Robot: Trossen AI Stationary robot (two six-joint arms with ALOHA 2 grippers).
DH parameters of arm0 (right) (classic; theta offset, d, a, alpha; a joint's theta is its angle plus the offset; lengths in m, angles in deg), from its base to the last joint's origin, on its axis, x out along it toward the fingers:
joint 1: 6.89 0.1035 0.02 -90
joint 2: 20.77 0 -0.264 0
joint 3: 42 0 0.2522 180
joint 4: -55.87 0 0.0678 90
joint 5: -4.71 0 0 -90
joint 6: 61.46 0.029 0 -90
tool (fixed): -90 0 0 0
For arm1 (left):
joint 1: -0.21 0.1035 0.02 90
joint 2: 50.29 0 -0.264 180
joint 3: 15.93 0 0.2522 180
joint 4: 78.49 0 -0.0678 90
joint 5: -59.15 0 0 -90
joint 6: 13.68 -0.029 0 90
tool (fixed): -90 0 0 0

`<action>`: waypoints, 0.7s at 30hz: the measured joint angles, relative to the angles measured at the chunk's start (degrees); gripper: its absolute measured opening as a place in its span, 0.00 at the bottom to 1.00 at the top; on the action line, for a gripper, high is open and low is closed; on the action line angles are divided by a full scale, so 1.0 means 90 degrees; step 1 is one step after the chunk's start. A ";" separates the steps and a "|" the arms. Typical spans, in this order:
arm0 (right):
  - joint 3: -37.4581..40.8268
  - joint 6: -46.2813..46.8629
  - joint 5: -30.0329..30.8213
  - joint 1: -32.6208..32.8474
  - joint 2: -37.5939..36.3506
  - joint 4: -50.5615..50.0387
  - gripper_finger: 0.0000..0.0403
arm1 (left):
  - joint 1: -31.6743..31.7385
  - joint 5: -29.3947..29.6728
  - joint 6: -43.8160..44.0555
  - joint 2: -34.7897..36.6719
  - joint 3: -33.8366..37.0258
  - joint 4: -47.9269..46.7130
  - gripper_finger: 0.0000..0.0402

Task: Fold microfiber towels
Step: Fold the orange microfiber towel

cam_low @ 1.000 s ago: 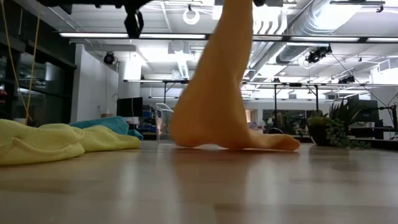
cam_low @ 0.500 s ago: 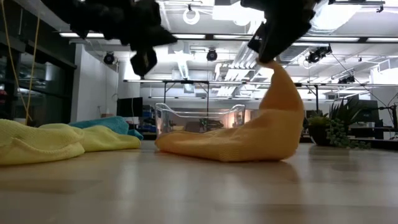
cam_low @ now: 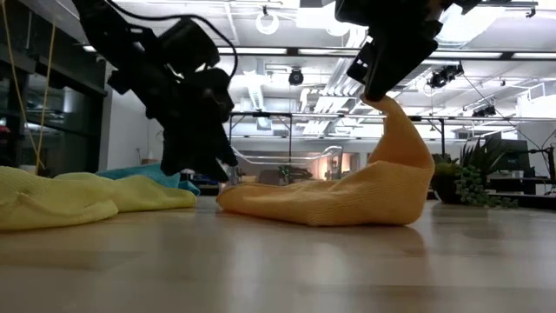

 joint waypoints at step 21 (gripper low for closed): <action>-0.0001 0.0020 0.0104 -0.0002 0.0000 0.0054 0.00 | -0.0020 0.1310 -0.0305 -0.0164 -0.0408 -0.0735 0.50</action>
